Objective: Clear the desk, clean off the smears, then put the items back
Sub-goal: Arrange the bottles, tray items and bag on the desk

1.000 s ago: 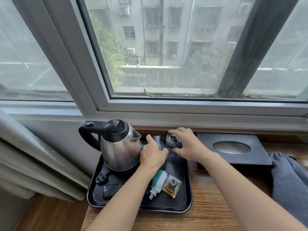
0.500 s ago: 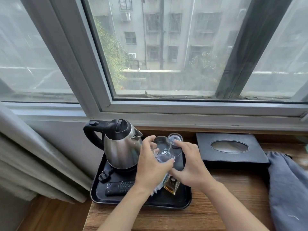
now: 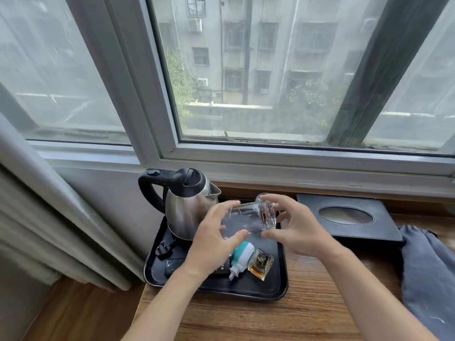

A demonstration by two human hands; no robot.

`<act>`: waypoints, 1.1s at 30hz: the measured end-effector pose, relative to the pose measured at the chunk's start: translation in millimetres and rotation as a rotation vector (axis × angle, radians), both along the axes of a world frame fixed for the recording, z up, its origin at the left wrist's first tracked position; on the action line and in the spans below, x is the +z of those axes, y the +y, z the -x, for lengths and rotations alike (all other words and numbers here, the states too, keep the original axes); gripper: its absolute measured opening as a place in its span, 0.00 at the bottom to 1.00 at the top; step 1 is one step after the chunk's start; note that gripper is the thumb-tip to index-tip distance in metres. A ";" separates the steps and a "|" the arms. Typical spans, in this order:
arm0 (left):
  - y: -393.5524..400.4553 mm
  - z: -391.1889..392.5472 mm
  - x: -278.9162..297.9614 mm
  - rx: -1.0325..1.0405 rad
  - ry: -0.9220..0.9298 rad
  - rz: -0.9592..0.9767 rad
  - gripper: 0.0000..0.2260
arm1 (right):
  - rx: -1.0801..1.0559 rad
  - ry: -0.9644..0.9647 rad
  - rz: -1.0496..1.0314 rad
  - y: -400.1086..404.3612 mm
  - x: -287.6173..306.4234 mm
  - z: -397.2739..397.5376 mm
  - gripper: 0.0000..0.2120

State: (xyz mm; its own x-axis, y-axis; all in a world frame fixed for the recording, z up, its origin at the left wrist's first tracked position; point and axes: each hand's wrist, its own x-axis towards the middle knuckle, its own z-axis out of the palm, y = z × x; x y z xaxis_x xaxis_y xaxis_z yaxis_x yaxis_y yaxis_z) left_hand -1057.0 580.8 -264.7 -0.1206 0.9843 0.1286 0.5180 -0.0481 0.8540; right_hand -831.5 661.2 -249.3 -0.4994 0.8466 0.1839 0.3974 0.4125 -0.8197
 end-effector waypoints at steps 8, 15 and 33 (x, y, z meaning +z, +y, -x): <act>1.9 -17.1 -12.1 0.032 0.128 0.117 0.34 | 0.067 -0.241 -0.175 35.8 6.3 28.9 0.38; 8.0 -13.6 -14.3 -0.030 0.018 0.305 0.38 | 0.195 -0.571 -0.256 71.0 -4.1 55.9 0.37; 27.7 -17.1 -32.6 -0.080 0.140 0.440 0.48 | 0.203 -0.736 -0.344 81.8 -25.4 66.6 0.35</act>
